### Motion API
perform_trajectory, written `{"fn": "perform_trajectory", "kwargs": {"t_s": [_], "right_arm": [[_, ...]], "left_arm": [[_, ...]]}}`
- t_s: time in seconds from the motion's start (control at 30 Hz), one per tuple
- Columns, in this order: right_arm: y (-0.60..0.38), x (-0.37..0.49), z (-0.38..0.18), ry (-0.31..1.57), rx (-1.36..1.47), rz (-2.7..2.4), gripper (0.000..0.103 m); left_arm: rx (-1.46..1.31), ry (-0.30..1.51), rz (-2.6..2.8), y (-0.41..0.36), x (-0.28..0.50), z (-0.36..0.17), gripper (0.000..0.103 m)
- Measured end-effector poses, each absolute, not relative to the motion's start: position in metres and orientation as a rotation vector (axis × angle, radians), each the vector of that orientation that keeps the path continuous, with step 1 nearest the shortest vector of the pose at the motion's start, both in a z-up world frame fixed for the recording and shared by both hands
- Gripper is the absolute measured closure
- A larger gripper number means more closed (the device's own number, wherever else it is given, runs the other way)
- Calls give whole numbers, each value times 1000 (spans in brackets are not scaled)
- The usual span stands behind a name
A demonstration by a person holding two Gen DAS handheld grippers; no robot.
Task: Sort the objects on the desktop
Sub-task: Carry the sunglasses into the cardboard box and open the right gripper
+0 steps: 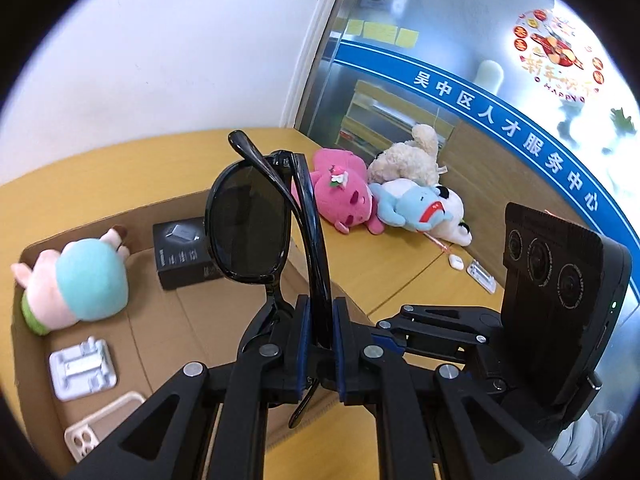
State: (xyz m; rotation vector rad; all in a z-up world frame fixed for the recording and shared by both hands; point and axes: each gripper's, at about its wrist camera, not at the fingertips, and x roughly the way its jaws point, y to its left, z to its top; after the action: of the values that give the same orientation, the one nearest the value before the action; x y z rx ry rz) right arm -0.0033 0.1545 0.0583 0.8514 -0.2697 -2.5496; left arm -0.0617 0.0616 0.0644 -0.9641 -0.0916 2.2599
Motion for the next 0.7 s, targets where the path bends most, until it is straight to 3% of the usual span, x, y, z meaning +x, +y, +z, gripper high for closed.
{"fn": "perform_trajectory", "kwargs": {"t_s": [0.23, 0.47, 0.7], "right_arm": [[181, -53, 23, -298, 1037, -2529, 88], [208, -93, -39, -421, 1397, -2447, 88], [210, -112, -61, -396, 1589, -2414, 88]], "left_arm": [[-1130, -235, 2136, 83, -120, 17, 94], [-1347, -351, 1995, 109, -158, -51, 94], [-1486, -453, 1910, 113, -177, -79, 94]]}}
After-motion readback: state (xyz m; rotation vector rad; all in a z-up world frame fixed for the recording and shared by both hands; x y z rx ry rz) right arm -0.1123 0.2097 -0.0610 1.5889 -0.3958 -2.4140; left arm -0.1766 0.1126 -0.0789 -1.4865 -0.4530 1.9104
